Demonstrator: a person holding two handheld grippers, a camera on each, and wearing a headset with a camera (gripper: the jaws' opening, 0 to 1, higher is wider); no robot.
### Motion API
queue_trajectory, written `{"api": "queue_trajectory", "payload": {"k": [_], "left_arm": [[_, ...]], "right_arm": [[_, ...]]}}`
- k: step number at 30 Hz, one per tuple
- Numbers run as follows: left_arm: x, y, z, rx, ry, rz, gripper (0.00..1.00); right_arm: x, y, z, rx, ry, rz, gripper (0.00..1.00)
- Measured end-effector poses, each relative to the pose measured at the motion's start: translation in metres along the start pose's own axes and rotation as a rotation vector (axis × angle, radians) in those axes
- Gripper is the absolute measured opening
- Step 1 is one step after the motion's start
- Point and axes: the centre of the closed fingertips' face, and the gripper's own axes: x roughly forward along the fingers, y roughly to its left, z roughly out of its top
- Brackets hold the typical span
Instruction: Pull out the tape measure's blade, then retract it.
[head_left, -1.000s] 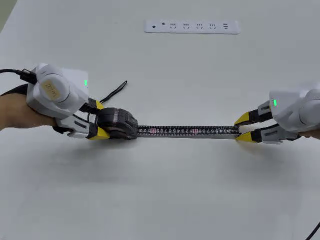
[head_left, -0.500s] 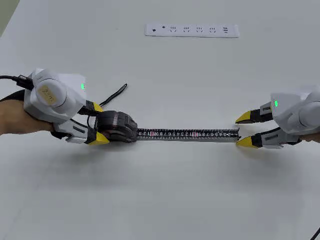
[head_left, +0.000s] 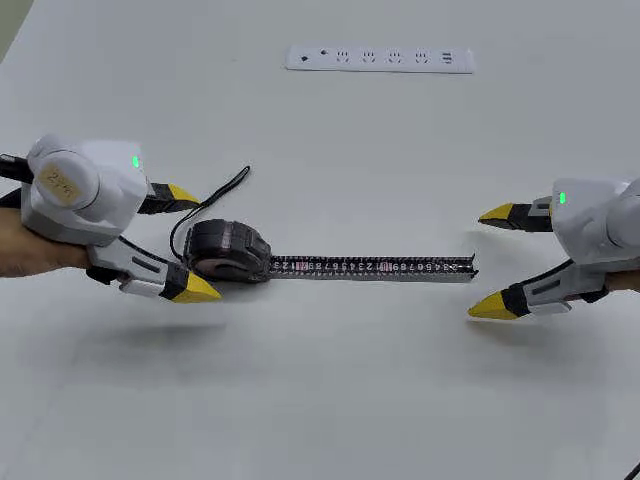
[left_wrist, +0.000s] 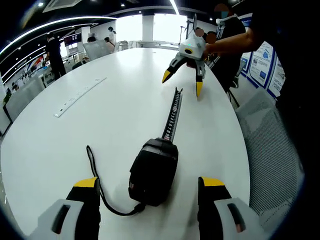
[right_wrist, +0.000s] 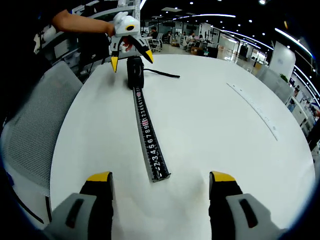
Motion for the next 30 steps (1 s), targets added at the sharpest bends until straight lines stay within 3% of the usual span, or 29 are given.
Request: {"api": "queue_trajectory", "payload": {"k": [2, 6, 9, 20, 30], "left_arm": [[0.0, 0.0, 0.002, -0.008, -0.012, 0.007, 0.84], [-0.001, 0.0, 0.003, -0.018, -0.021, 0.012, 0.91], [-0.002, 0.003, 0.007, -0.038, -0.052, 0.027, 1.0], [-0.006, 0.006, 0.009, -0.05, -0.074, 0.043, 1.0], [-0.011, 0.001, 0.007, -0.075, -0.101, 0.057, 1.0]], "right_arm": [[-0.001, 0.001, 0.002, 0.018, -0.021, -0.004, 0.88], [-0.002, -0.001, 0.003, 0.061, -0.04, -0.025, 0.98], [-0.005, -0.004, 0.004, 0.082, -0.057, -0.044, 1.0], [-0.009, -0.008, 0.003, 0.105, -0.07, -0.075, 1.0], [-0.014, -0.004, 0.004, 0.124, -0.074, -0.097, 1.0]]}}
